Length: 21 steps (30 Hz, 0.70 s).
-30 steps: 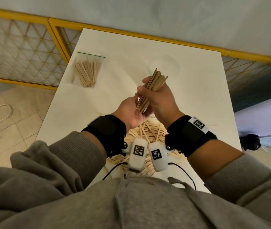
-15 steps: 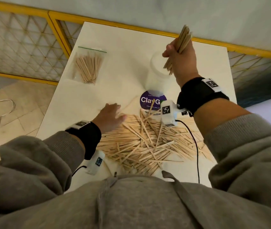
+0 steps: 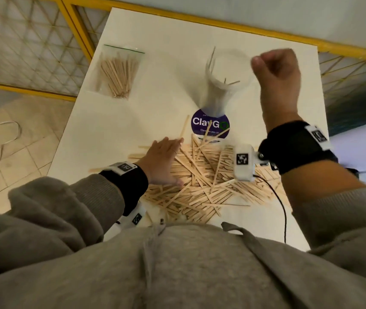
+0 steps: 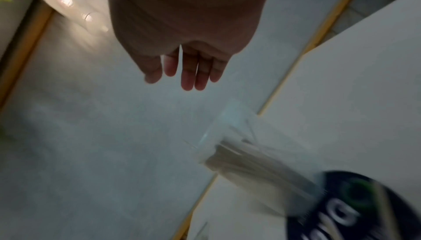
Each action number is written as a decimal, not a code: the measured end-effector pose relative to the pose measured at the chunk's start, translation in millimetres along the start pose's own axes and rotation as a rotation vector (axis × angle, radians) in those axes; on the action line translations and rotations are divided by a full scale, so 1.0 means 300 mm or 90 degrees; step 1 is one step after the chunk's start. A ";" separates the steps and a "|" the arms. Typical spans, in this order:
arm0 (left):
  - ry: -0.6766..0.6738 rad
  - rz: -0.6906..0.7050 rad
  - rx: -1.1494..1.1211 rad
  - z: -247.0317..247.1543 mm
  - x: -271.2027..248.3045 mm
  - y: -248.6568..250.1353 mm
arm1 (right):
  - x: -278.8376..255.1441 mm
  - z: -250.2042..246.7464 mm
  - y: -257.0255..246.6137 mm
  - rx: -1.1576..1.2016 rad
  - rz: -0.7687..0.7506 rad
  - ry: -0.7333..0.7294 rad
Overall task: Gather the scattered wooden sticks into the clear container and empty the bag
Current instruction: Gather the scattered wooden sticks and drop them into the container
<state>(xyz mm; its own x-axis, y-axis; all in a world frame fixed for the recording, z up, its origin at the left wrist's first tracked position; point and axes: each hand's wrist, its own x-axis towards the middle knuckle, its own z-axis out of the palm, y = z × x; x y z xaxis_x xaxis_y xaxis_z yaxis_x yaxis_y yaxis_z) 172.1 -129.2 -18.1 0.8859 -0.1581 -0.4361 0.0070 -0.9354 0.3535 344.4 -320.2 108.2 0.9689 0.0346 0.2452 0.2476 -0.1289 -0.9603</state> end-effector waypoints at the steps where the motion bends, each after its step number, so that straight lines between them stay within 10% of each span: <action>1: 0.002 0.011 0.006 0.001 0.009 0.007 | -0.041 -0.034 0.022 -0.045 0.016 0.024; 5: -0.008 0.073 0.136 -0.002 0.049 0.026 | -0.231 -0.124 0.178 -0.393 0.104 -0.358; 9: -0.007 0.083 0.252 -0.025 0.056 0.057 | -0.334 -0.090 0.286 -0.757 -0.093 -0.787; 21: 0.071 -0.082 0.115 -0.038 0.039 0.063 | -0.322 -0.028 0.306 -0.732 -0.087 -0.646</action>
<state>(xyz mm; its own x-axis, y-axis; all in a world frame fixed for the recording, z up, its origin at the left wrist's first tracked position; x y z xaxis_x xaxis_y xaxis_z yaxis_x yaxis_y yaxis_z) 187.8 -145.1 -7.0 0.9287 -0.0068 -0.3708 0.0499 -0.9884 0.1431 273.6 -343.7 -2.6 0.6484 0.6864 -0.3292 0.6612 -0.7221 -0.2033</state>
